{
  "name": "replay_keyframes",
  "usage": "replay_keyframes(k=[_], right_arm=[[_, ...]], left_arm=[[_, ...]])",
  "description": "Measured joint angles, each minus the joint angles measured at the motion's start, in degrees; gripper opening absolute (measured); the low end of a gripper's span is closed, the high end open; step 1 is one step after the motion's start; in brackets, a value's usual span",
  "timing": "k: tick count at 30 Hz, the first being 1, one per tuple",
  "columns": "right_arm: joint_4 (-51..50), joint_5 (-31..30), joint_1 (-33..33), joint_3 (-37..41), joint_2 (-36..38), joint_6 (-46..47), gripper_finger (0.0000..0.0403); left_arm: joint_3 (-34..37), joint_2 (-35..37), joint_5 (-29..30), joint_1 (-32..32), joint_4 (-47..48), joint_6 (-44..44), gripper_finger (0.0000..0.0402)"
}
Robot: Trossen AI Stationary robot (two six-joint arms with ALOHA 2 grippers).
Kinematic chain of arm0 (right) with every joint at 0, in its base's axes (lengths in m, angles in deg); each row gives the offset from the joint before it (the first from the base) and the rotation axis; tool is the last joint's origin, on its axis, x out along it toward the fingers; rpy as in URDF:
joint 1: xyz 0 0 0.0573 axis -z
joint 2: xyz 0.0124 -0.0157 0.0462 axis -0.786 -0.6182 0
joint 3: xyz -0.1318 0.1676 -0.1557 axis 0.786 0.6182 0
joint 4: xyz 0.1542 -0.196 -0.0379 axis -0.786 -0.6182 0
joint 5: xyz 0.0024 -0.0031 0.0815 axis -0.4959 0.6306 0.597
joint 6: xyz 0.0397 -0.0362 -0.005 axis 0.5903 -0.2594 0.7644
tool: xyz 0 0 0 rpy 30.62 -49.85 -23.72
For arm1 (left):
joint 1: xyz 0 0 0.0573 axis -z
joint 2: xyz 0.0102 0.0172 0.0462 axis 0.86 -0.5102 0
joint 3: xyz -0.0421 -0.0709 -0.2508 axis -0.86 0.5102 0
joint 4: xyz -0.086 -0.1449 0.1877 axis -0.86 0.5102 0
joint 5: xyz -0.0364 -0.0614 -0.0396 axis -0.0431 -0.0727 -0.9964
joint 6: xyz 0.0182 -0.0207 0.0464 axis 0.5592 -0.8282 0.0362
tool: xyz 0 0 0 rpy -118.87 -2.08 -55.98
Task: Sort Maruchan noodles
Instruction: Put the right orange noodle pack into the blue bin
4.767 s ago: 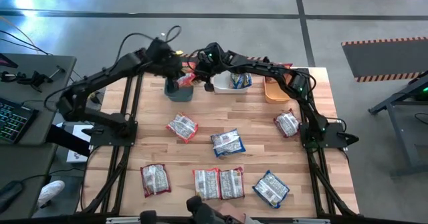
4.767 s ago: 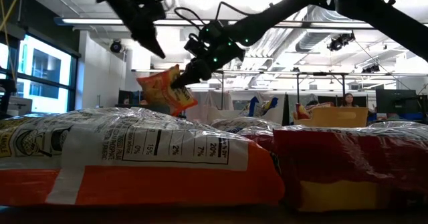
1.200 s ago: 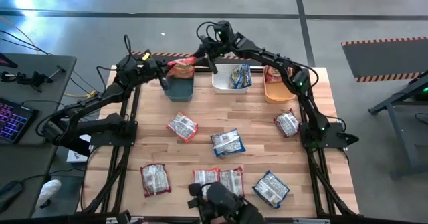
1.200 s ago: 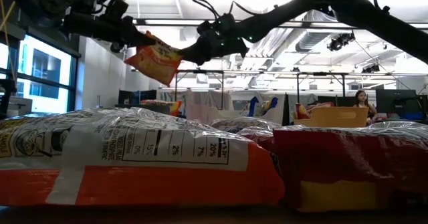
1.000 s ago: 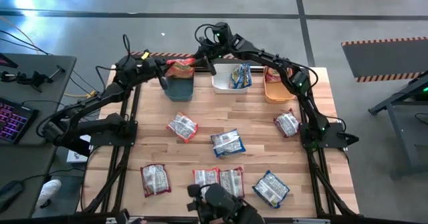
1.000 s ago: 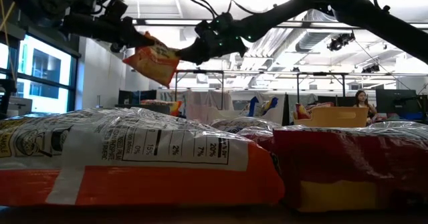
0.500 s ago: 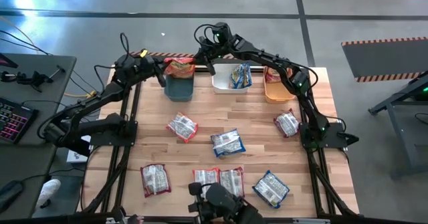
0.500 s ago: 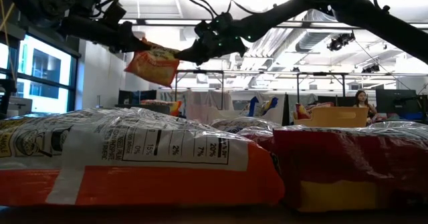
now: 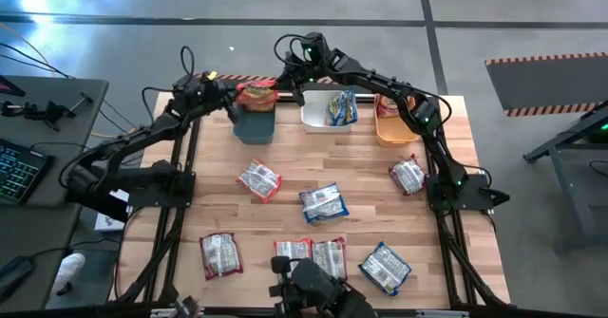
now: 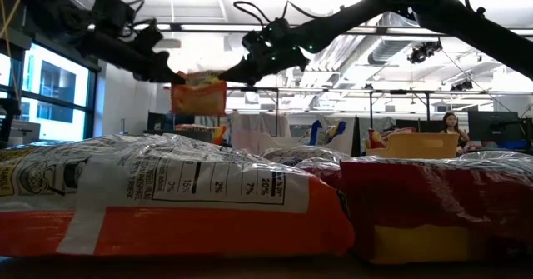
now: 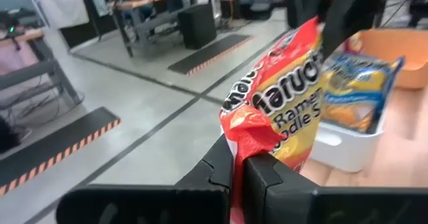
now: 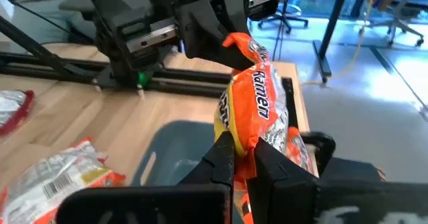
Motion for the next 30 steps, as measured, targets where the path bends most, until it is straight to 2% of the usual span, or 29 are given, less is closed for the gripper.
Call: replay_keyframes(k=[8, 13, 20, 30], right_arm=[[-2.72, -2.68, -0.26, 0.0, -0.93, 0.96, 0.0], [-1.15, -3.32, -0.28, 0.0, -4.34, 5.36, 0.0], [1.98, -5.35, 0.54, 0.0, -4.61, 10.08, 0.0], [0.74, -6.18, 0.6, 0.0, -4.61, 9.21, 0.0]], left_arm=[[-0.41, -7.63, 1.77, -1.02, -5.02, 0.05, 0.0], [-1.91, -7.64, 5.21, -1.05, -2.73, -0.44, 0.0], [-2.25, -8.56, 5.97, -1.06, 1.33, -1.97, 0.0], [-2.27, -10.82, 6.16, -1.0, 1.17, -2.01, 0.0]])
